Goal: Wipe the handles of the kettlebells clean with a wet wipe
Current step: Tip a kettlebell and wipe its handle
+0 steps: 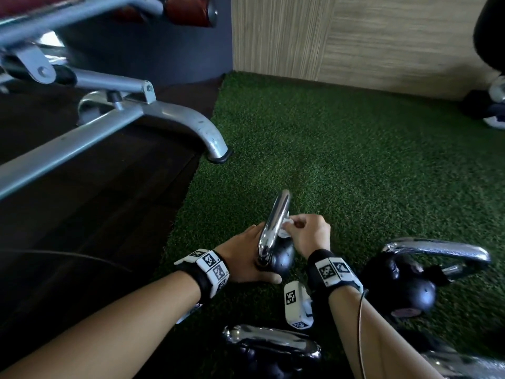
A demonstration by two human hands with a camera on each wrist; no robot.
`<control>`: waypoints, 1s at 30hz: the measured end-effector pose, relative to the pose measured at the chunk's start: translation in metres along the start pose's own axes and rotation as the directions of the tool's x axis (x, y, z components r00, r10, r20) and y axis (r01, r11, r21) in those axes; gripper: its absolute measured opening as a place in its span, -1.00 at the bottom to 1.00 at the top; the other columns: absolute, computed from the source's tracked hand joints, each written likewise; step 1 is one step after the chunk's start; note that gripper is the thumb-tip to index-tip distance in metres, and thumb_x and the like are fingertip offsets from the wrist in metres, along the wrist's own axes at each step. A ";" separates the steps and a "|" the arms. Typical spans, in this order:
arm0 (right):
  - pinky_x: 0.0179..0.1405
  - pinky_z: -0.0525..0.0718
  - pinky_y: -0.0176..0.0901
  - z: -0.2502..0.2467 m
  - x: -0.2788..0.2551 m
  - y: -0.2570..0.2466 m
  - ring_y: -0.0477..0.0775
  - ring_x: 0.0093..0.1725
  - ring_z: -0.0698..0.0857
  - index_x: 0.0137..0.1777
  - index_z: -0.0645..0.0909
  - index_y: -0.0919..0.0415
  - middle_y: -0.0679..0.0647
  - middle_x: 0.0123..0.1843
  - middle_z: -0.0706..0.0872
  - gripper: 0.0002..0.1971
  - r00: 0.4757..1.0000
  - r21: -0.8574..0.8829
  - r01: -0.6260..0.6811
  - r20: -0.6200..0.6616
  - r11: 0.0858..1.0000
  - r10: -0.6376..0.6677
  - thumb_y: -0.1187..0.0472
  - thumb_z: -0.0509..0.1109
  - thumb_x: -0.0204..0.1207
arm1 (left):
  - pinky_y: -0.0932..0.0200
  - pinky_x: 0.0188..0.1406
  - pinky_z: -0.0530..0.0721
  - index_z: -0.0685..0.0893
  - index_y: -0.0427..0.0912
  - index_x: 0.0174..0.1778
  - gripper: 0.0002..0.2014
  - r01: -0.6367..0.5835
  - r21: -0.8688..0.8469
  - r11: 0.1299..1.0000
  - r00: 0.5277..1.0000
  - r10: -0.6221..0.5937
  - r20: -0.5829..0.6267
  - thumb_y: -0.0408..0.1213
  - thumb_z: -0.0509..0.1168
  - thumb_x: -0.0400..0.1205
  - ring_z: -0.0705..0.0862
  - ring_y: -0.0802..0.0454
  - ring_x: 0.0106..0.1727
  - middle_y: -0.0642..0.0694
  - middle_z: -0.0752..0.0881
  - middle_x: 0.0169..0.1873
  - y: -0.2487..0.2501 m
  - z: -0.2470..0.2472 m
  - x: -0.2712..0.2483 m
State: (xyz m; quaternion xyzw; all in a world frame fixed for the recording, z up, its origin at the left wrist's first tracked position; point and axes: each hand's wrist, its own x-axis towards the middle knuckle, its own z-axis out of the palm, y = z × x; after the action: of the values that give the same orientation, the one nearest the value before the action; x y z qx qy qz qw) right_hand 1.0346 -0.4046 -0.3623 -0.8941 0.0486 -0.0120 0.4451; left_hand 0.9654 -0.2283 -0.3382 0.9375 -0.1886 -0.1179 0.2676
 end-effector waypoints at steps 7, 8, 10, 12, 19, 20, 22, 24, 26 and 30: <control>-0.16 0.66 -0.43 -0.003 0.004 -0.013 -0.18 -0.21 0.72 0.20 0.85 0.13 -0.03 -0.05 0.85 -0.80 0.992 0.082 0.081 -0.108 0.993 -0.072 0.26 0.54 0.62 | 0.37 0.46 0.24 0.26 -0.21 0.70 -0.12 0.053 0.015 0.998 0.998 -0.053 -0.020 -0.11 0.58 0.55 0.46 -0.08 0.58 -0.16 0.45 0.58 0.000 0.004 0.000; -0.06 0.72 -0.33 -0.003 0.004 -0.010 -0.11 -0.16 0.76 0.21 0.85 0.12 0.01 -0.02 0.87 -0.79 0.994 0.082 0.076 -0.085 0.994 -0.069 0.28 0.54 0.62 | 0.35 0.48 0.23 0.26 -0.24 0.70 -0.13 0.049 0.007 0.999 0.999 -0.049 -0.024 -0.13 0.58 0.56 0.45 -0.10 0.60 -0.19 0.45 0.59 0.001 0.004 0.000; 0.16 0.78 -0.13 -0.006 0.006 -0.010 0.03 -0.05 0.82 0.20 0.86 0.11 0.07 0.00 0.89 -0.77 0.997 0.073 0.070 -0.044 0.995 -0.066 0.32 0.53 0.59 | 0.24 0.55 0.27 0.29 -0.24 0.69 -0.13 0.020 -0.002 1.000 0.999 -0.020 -0.042 -0.14 0.59 0.54 0.46 -0.11 0.59 -0.19 0.48 0.57 0.001 0.004 0.001; 0.16 0.77 -0.12 -0.012 0.009 -0.015 0.05 -0.04 0.82 0.18 0.87 0.11 0.07 -0.01 0.90 -0.77 0.991 0.074 0.116 -0.079 0.990 -0.110 0.34 0.51 0.60 | 0.19 0.56 0.37 0.31 -0.15 0.69 -0.13 0.029 -0.002 1.000 0.998 -0.029 -0.050 -0.10 0.60 0.52 0.51 -0.06 0.53 -0.11 0.50 0.54 0.001 0.005 0.002; -0.08 0.44 -0.80 -0.016 0.008 -0.026 -0.11 -0.06 0.74 0.18 0.87 0.19 -0.04 0.06 0.86 -0.69 0.891 0.004 0.405 -0.225 0.914 -0.394 0.50 0.49 0.54 | 0.55 0.27 0.27 0.35 -0.03 0.67 -0.11 0.036 -0.034 0.999 0.992 -0.040 -0.116 -0.05 0.64 0.46 0.57 0.06 0.44 0.01 0.53 0.50 -0.009 0.011 0.003; -0.09 0.43 -0.81 -0.019 0.011 -0.025 -0.09 -0.03 0.75 0.18 0.87 0.20 0.03 0.08 0.88 -0.69 0.901 0.016 0.393 -0.207 0.919 -0.382 0.51 0.48 0.54 | 0.52 0.28 0.29 0.35 -0.02 0.66 -0.12 0.032 -0.022 0.999 0.993 -0.034 -0.117 -0.03 0.63 0.46 0.57 0.06 0.44 0.02 0.53 0.50 -0.009 0.011 0.004; -0.08 0.41 -0.82 -0.025 0.016 -0.026 -0.05 -0.01 0.76 0.18 0.87 0.21 0.10 0.09 0.89 -0.67 0.908 0.025 0.390 -0.180 0.921 -0.379 0.54 0.46 0.54 | 0.44 0.31 0.32 0.35 -0.01 0.66 -0.13 0.034 -0.007 0.999 0.994 -0.035 -0.105 0.00 0.61 0.47 0.57 0.06 0.44 0.03 0.52 0.50 -0.009 0.012 0.006; -0.05 0.48 -0.76 -0.029 0.012 -0.029 -0.10 -0.03 0.73 0.18 0.86 0.22 0.09 0.08 0.88 -0.67 0.887 0.010 0.439 -0.165 0.898 -0.432 0.55 0.47 0.52 | 0.45 0.33 0.34 0.34 0.00 0.66 -0.10 0.037 -0.026 0.999 0.994 -0.040 -0.103 0.04 0.62 0.44 0.57 0.13 0.40 0.04 0.52 0.49 -0.015 0.015 0.009; -0.04 0.61 -0.61 -0.033 0.001 -0.034 -0.13 -0.09 0.72 0.16 0.87 0.21 0.05 0.04 0.86 -0.67 0.836 -0.009 0.533 -0.151 0.846 -0.528 0.55 0.49 0.51 | 0.64 0.24 0.31 0.33 0.04 0.66 -0.07 0.037 -0.063 0.997 0.993 -0.043 -0.106 0.08 0.63 0.42 0.51 0.33 0.26 0.10 0.51 0.47 -0.023 0.020 0.009; -0.17 0.62 -0.54 -0.039 -0.029 -0.038 -0.22 -0.24 0.69 0.07 0.91 0.11 -0.05 -0.10 0.81 -0.67 0.759 -0.037 0.647 -0.061 0.762 -0.648 0.50 0.50 0.47 | 0.46 0.32 0.48 0.32 0.16 0.63 -0.06 0.078 -0.046 0.996 0.989 -0.083 -0.123 0.26 0.57 0.36 0.60 0.26 0.31 0.20 0.53 0.43 -0.032 0.026 0.015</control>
State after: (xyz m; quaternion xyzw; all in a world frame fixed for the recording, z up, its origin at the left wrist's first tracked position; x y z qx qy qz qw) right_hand 1.0065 -0.4100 -0.3081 -0.8579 -0.2474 -0.1958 0.4056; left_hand 0.9796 -0.2217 -0.3791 0.9443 -0.1312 -0.0735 0.2929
